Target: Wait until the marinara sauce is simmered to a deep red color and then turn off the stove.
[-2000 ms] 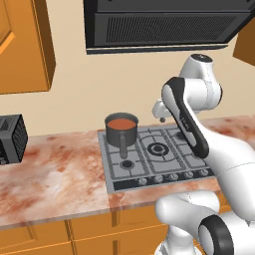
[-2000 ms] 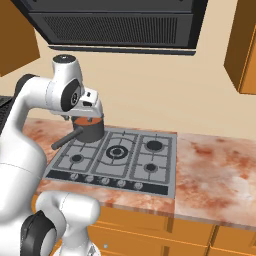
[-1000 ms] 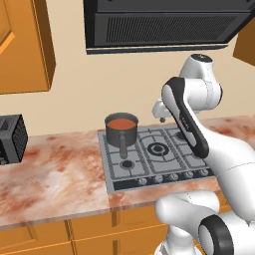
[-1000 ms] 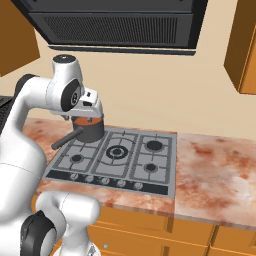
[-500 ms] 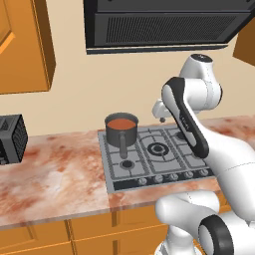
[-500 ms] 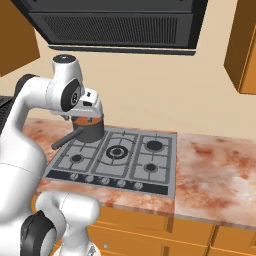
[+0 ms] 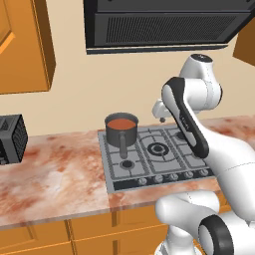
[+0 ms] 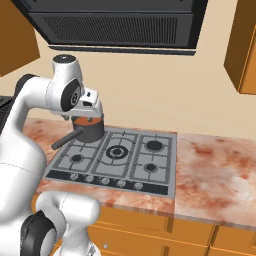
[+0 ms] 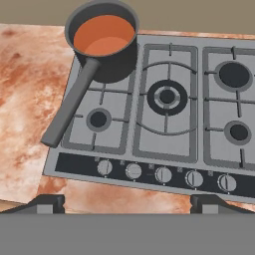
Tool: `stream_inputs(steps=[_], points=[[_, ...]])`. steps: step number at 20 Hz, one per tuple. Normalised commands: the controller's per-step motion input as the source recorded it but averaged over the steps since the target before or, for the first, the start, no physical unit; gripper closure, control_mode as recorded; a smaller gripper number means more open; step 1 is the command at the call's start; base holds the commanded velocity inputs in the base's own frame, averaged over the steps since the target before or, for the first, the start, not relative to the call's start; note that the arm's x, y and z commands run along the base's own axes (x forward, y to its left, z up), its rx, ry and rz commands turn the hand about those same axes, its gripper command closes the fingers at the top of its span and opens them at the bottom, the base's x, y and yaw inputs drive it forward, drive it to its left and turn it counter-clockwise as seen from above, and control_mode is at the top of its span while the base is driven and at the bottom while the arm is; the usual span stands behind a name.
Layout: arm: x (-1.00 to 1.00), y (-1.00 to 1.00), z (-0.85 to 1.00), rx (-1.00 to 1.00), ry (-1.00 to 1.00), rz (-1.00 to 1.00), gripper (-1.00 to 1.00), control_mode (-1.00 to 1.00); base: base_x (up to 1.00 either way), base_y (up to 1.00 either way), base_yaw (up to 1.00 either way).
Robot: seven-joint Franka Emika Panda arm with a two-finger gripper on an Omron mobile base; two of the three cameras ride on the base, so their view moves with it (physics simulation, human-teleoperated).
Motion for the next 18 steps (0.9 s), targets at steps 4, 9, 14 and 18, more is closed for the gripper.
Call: stream_inputs(steps=[4,9,14,18], points=[[0.0,0.0,0.0,0.0,0.0,0.0,-1.0,-1.0,0.0,0.0,0.0],[0.0,0.0,0.0,0.0,0.0,0.0,-1.0,-1.0,0.0,0.0,0.0],[0.0,0.0,0.0,0.0,0.0,0.0,-1.0,-1.0,0.0,0.0,0.0],[0.0,0.0,0.0,0.0,0.0,0.0,-1.0,-1.0,0.0,0.0,0.0]])
